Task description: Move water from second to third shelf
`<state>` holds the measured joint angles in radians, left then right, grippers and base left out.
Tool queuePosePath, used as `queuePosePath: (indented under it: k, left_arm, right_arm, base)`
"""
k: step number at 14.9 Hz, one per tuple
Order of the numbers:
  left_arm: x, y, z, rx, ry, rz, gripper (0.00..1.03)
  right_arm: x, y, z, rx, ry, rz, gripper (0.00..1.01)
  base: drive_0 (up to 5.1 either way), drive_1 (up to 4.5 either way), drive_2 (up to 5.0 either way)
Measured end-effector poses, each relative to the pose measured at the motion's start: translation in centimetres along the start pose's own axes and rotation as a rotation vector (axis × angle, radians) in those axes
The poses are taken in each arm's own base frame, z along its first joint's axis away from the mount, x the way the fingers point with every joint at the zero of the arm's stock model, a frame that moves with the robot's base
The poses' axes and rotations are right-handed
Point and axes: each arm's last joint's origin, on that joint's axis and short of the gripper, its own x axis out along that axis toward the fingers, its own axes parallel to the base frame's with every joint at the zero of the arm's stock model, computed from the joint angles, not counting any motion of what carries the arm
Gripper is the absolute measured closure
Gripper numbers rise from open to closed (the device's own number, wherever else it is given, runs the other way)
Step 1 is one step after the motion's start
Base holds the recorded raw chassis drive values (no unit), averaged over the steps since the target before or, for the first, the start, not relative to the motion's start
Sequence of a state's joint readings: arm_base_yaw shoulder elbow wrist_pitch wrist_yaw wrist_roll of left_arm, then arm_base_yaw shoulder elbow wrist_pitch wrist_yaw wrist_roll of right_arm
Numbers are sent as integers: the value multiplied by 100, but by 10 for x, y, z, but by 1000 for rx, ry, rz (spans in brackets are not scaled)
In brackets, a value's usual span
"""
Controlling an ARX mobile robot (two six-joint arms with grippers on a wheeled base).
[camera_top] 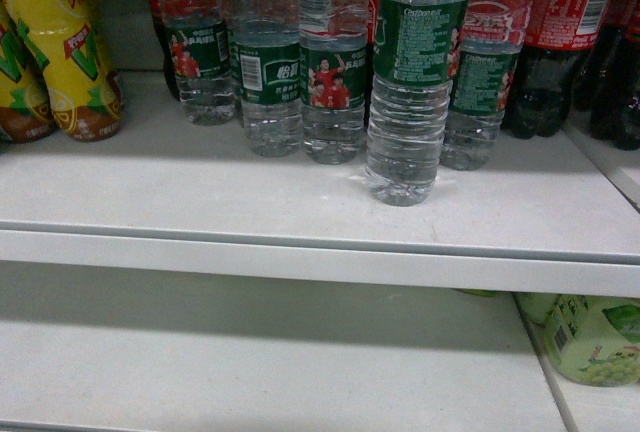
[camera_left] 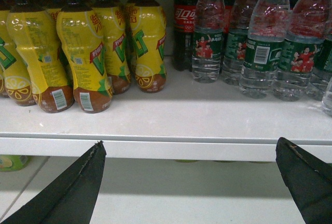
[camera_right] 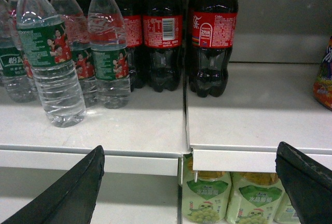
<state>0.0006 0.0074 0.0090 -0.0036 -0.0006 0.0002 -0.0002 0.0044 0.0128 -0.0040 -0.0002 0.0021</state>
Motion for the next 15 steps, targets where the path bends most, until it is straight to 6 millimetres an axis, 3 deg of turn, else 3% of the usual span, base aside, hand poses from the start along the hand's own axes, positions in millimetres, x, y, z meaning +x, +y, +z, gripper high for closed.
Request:
queuePosePath:
  k: [15]
  left_arm:
    - [0,0,0,0,0,0,5]
  right_arm:
    - [0,0,0,0,0,0,3]
  base:
    - [0,0,0]
